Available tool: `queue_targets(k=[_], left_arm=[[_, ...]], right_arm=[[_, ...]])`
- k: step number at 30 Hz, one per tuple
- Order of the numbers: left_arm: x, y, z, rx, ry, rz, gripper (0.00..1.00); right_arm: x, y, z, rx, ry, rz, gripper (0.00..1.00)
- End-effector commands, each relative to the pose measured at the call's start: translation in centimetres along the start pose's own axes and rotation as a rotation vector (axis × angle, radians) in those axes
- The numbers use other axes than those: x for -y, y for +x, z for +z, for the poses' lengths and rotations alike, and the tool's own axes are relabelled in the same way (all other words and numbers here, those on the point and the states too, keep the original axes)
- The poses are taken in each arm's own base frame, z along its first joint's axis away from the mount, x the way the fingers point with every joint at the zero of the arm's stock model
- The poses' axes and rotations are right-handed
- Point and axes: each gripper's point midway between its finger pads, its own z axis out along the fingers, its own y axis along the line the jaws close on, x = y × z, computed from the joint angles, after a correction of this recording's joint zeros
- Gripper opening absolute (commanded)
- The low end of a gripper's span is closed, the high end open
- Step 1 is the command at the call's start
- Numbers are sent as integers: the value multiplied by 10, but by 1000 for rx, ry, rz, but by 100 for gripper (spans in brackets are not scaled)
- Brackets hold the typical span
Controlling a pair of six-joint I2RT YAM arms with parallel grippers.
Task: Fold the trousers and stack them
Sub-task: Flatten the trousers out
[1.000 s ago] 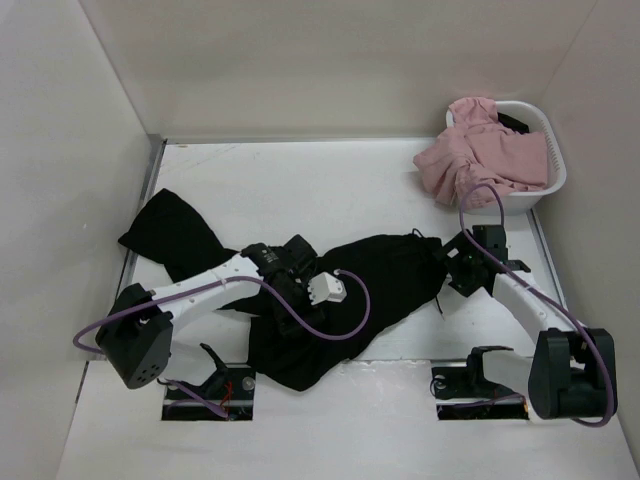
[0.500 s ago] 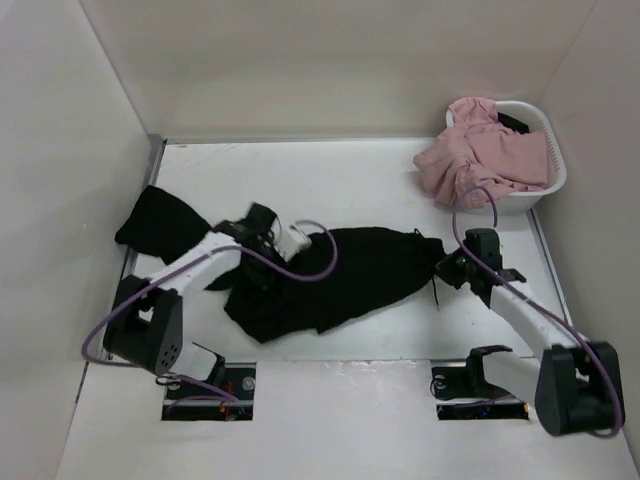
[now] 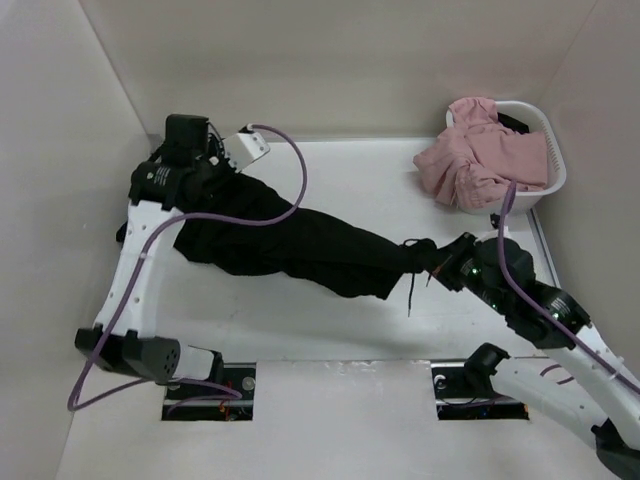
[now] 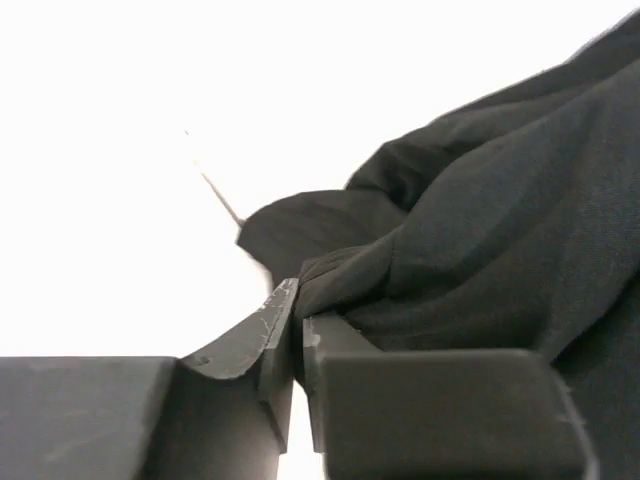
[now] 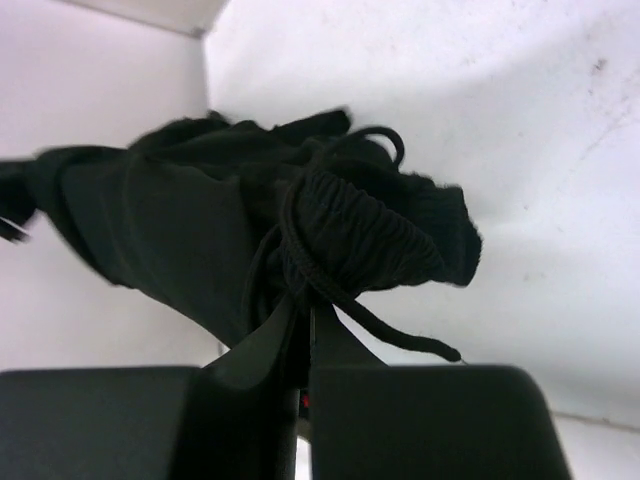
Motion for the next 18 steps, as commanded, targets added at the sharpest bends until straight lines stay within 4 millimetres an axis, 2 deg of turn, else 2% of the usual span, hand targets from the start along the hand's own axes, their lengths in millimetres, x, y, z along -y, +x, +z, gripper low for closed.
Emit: queue_targets(k=[1,3,4,5,6,7,8,9,10,12,14,16,18], left_arm=[[18,15,48,-159,153,156,10],[36,7,99,-162,261,149,25],[39,-1,127,-153,285,117,37],[36,-10,154,-143,280,61,44],[29,-20,175,-128,262,-5,48],[19,-31,186,-107,236,-80,49],[11,-39,187,-90,216,-140,50],[3,-51,181,-50,203,-211,69],[-2,-60,163,8,226,-273,100],[-1,-58,135,49,266,-328,100],[6,-31,111,14,280,-358,100],[27,2,92,-39,296,-368,100],[60,27,79,-80,336,-388,100]], right_arm=[[20,-14,10,78,165,-66,0],[18,-33,24,123,175,-108,0],[19,-44,32,144,177,-117,0],[20,-55,38,162,177,-105,0],[21,-64,45,170,168,-90,0],[23,-71,51,171,157,-74,0],[30,-78,55,177,162,-60,0],[38,-83,58,182,175,-54,0],[46,-84,60,179,190,-49,0],[62,-81,65,160,216,-44,0],[76,-75,68,143,240,-40,0],[86,-69,71,137,258,-37,0],[94,-64,74,134,264,-27,0]])
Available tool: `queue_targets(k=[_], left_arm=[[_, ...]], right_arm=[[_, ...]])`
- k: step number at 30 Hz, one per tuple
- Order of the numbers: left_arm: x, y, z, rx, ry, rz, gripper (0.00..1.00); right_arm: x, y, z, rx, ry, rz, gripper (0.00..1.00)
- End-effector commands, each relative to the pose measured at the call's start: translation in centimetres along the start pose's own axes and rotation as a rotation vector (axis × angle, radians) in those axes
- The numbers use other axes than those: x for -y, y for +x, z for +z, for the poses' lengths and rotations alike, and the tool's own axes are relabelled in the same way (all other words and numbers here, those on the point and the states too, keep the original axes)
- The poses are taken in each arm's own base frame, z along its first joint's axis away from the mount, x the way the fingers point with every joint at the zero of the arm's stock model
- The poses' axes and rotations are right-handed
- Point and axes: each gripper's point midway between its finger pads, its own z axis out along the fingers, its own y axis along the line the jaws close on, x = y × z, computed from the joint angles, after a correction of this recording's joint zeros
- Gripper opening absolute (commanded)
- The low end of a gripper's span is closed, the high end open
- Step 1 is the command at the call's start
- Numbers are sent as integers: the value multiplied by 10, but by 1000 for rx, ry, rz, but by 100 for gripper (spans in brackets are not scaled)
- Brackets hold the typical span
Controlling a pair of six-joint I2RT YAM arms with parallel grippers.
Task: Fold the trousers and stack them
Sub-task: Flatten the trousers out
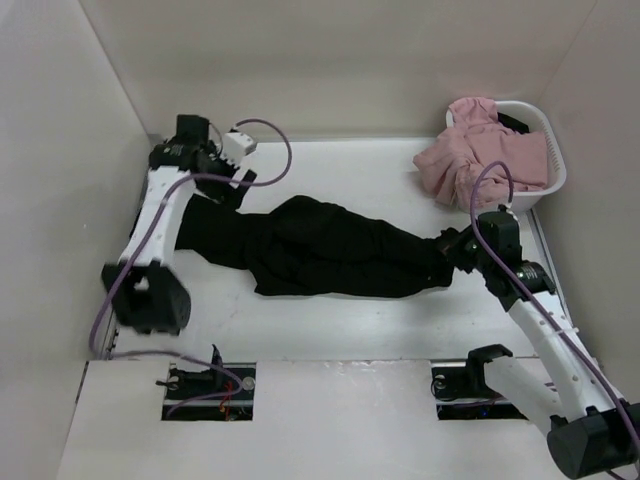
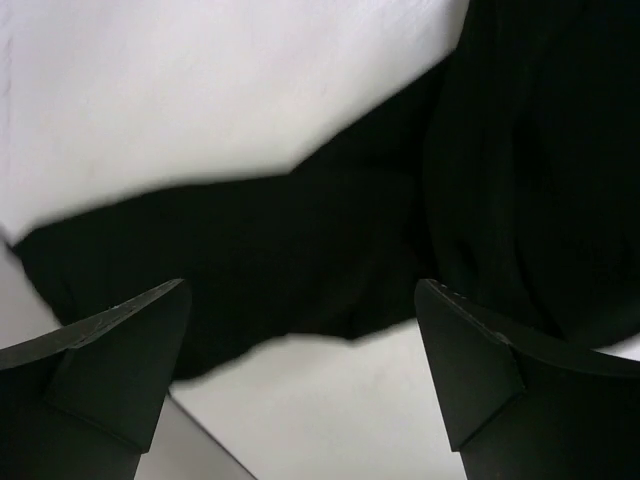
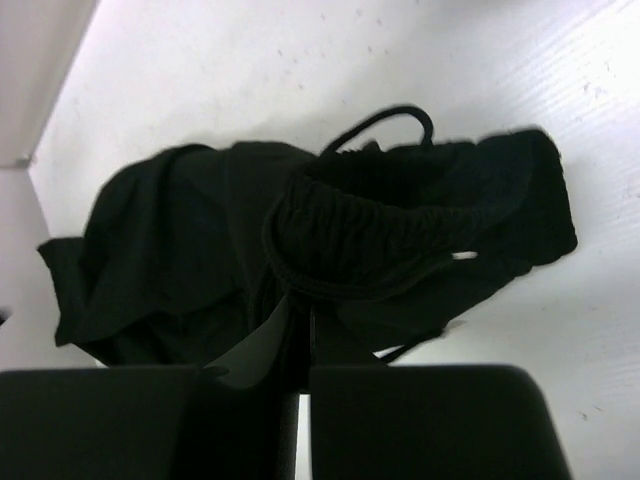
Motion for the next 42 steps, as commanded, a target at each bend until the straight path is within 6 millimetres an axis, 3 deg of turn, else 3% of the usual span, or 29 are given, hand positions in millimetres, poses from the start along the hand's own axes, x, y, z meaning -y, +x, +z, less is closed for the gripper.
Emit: queue_targets(k=[1,3,6,8,10,15,17,20,21,24,26,30,33,35,37,42], left_arm=[[53,24,-45,69,57,-24,100],[98,41,-31,37,133,2,100],[138,54,-11,11,202,-21,100],[145,65,3,-18,202,-27,99],[139,73,18,-34,170,-53,91],[135,54,51,-11,152,-90,72],[141,44,59,-4,164,-90,59],[138,33,64,21,142,-103,13],[132,31,63,29,126,-111,7],[96,9,44,107,20,-82,0],[42,-18,11,199,-126,-40,0],[-73,-69,-88,336,-474,96,0],[-130,-81,-157,350,-669,196,0],[-143,-71,-180,293,-730,303,0],[-139,-55,-185,226,-740,404,1],[-91,24,-155,17,-609,630,5]], right_arm=[[-9,-2,3,22,-75,-8,0],[-4,2,4,17,-67,-5,0],[0,4,4,18,-62,-2,0],[1,5,2,23,-66,0,0],[2,4,0,28,-66,4,0],[7,7,1,26,-62,10,0],[10,9,2,25,-52,11,0],[16,10,4,26,-38,8,0],[17,8,4,33,-35,8,0],[13,-8,8,58,-34,-7,0],[-8,-27,9,80,-71,-45,0],[-85,-98,-6,196,-185,-163,0],[-139,-151,-37,318,-277,-210,0],[-160,-163,-52,343,-328,-223,0],[-166,-161,-57,332,-355,-223,0],[-139,-131,-44,265,-325,-199,0]])
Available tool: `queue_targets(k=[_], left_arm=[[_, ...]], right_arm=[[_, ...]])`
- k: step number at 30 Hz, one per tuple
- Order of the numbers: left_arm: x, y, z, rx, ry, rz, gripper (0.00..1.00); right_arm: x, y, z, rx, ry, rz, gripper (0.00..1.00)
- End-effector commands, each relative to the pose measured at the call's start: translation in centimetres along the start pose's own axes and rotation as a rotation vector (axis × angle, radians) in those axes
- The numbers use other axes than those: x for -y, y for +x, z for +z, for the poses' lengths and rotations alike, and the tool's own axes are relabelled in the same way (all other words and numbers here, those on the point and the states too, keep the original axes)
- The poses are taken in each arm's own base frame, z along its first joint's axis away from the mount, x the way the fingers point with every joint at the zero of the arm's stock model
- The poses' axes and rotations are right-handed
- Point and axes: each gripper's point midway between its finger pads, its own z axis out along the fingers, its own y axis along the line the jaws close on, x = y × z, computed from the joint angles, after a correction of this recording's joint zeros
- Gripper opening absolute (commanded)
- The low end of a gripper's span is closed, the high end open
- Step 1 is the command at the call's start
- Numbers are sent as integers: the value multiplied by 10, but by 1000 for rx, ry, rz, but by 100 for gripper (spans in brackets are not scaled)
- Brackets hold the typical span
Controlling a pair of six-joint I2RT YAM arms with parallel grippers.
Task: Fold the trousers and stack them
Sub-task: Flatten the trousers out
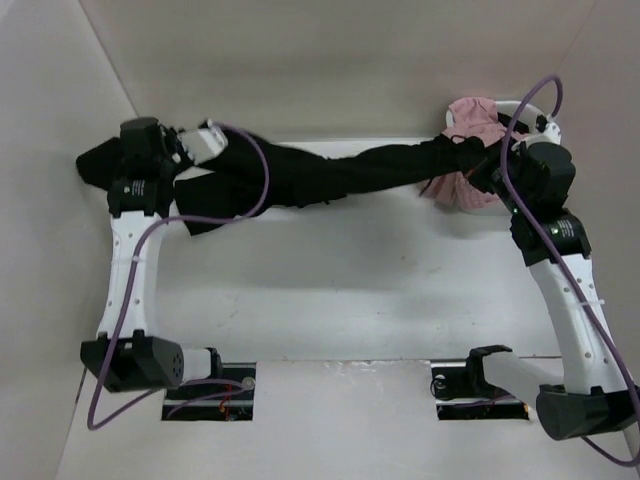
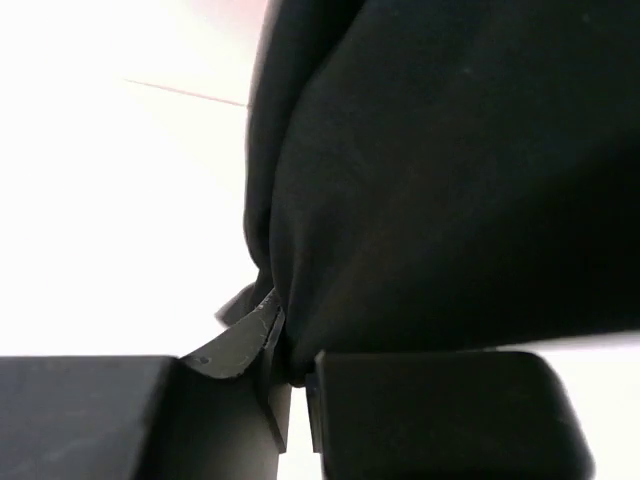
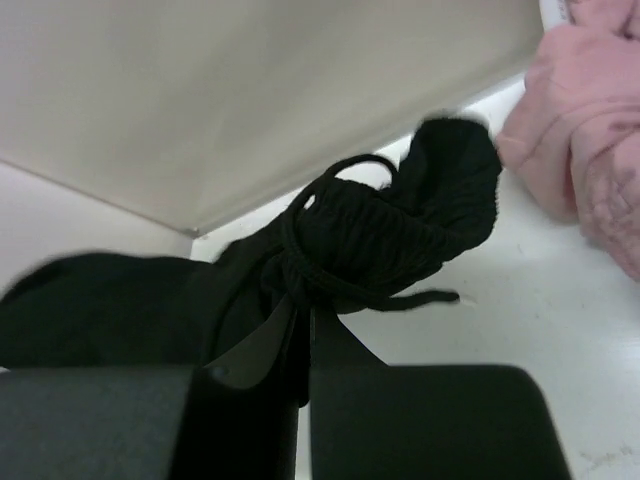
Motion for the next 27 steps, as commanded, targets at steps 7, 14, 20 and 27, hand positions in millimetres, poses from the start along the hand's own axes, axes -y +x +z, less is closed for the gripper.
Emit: queue_targets(k=[7,14,20,27], left_arm=[[199,120,-73,-227,651,371,40],[194,190,-74,-412,713,116,64],[174,251,-31,-531,593,-43,65],[199,282,-3,-611,681,-124,67]], right_arm=[[106,119,-20,-189,210,112,0],[151,168,-35,-234,300,207,4],[163,167,-40,-220,329,194,4],[172,154,-42,-206,351,163,4]])
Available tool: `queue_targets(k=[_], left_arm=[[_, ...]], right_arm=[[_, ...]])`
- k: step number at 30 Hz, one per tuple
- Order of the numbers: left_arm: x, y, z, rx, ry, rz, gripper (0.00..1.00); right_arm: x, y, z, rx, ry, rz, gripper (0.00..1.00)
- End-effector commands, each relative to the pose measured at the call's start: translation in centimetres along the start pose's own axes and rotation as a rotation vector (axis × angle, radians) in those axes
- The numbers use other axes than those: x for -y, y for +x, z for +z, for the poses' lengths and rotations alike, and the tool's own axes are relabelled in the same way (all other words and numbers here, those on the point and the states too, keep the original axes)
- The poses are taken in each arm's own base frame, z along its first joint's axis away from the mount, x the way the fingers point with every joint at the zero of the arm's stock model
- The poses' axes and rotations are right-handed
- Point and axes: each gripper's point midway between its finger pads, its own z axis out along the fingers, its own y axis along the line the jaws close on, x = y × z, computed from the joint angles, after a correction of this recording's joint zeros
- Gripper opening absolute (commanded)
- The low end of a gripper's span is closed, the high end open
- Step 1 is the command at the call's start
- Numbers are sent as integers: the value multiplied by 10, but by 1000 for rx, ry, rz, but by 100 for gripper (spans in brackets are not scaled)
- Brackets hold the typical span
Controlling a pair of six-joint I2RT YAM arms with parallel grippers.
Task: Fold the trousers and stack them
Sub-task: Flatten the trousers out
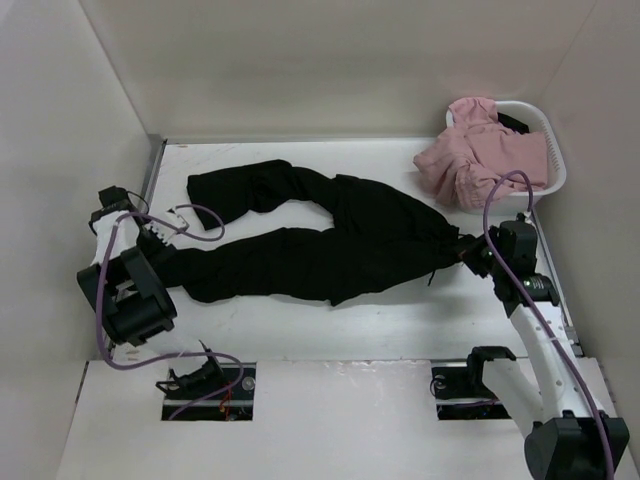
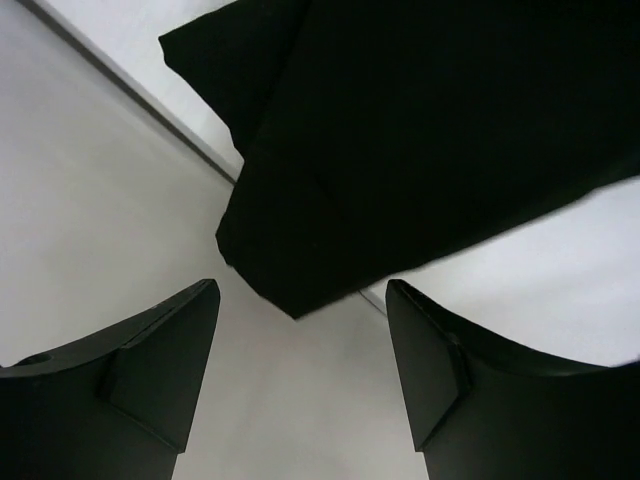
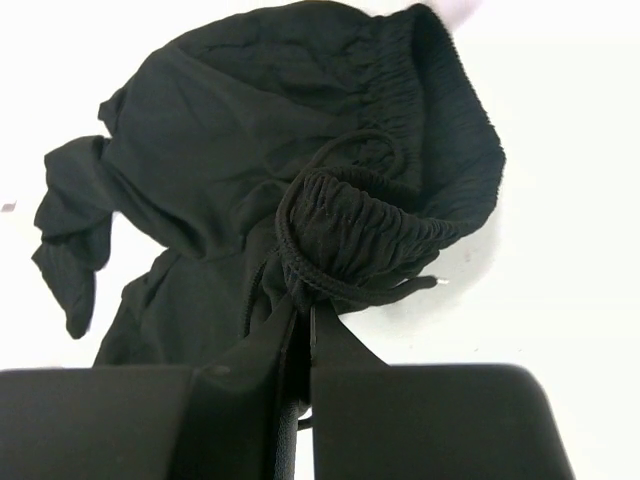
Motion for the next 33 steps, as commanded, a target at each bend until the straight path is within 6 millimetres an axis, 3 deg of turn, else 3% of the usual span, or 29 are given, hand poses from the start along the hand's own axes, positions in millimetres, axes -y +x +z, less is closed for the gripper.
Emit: queue_targets(k=[1,6,8,10,12,13,16,20,22,24,28,33], left_arm=[[-11,7,9,-20,12,-19,66],[-14,19,39,-92,55,-39,60],[-6,20,43,-97,89,-53,50],[6,21,46,-98,129,-61,33],[15,28,48,-112,137,-81,8],[15,32,46,-115,122,-99,2],[-14,39,19,-75,-52,-156,0],[-77,26,-83,70,-438,-162,0],[-93,16,-131,112,-528,-117,0],[-94,10,-160,119,-518,-86,0],[-75,-25,-156,135,-298,-14,3],[-59,-60,-118,100,-58,56,6]], right_arm=[[-14,-15,-5,42,-41,-33,4],[-15,-19,-5,45,-30,-35,4],[-17,-23,-6,57,-33,-35,4],[-18,-26,-8,70,-30,-37,4],[-18,-26,-8,74,-28,-38,4],[-17,-26,-7,72,-25,-39,4],[-13,-24,-8,65,-19,-44,4],[-4,-26,-14,68,7,-70,4],[4,-28,-17,71,28,-77,3],[12,-34,-21,85,52,-80,2],[26,-37,-22,84,85,-96,1],[26,-34,-17,59,89,-102,1]])
